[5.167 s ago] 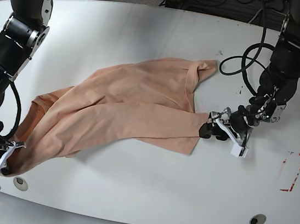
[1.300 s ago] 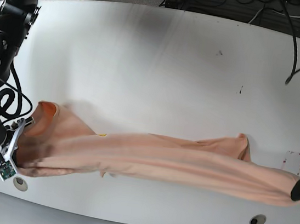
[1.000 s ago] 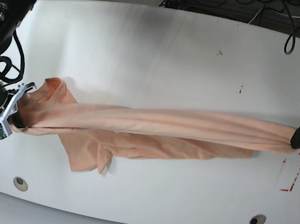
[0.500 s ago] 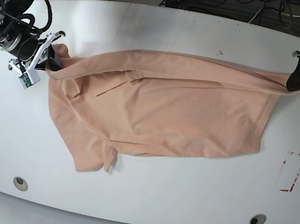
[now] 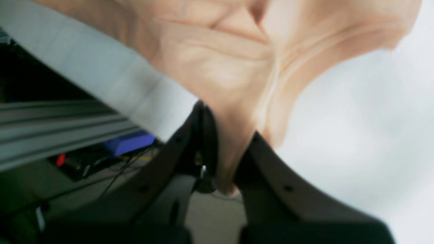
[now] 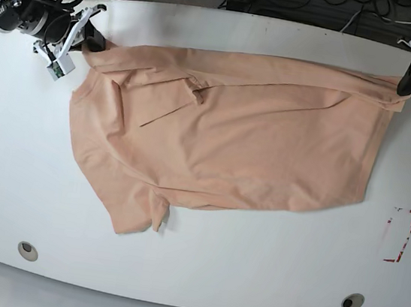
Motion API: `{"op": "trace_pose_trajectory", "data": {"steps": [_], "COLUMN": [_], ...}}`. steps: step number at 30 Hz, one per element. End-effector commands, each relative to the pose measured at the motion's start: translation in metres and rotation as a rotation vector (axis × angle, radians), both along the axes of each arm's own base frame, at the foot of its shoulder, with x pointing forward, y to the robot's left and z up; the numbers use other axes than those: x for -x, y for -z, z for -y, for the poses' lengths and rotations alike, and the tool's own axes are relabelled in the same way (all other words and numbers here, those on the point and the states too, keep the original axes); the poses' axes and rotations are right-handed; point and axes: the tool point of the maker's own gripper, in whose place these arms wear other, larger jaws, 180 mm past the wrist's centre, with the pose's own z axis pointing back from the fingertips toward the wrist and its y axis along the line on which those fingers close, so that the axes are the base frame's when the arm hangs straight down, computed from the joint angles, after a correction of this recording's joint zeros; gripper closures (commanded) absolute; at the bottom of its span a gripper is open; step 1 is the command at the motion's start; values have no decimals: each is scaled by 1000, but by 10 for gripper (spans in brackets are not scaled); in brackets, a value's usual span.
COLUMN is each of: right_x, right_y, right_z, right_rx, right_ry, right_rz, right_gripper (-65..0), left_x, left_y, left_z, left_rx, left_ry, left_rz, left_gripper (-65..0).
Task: Fold the T-shirt properly
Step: 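Drag the held shirt edge with both grippers, laying the shirt flat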
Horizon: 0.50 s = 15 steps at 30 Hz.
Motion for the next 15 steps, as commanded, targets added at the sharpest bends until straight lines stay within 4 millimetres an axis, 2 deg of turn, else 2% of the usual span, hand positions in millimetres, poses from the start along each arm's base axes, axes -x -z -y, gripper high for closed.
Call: {"op": "trace_pose_trajectory", "data": {"steps": [1,5,9,12,15], "right_x": [5,36,57,63,55], "right_y": [1,28,49,58,60], "right_z": [-2,-15,-10,-2,4], "right_rx": [16,4,2,-3,2], "right_ry": [-59,-171,-195,-166,-152], "right_rz": [-25,-175,-294,-340,-336], "right_gripper": [0,0,0,0,0], "left_x": [-7,-14,-18,-21,-24], "left_y": [-13,-16,-19,-20,-22], "left_z": [-6,-25,-55,-65,-80], "left_rx": [-24,-96,-195,-231,-298], "left_ry": [18,5,-61,-104,-145], "left_rz": [46,38,3,3,-4], "left_gripper": [0,0,0,0,0]}}
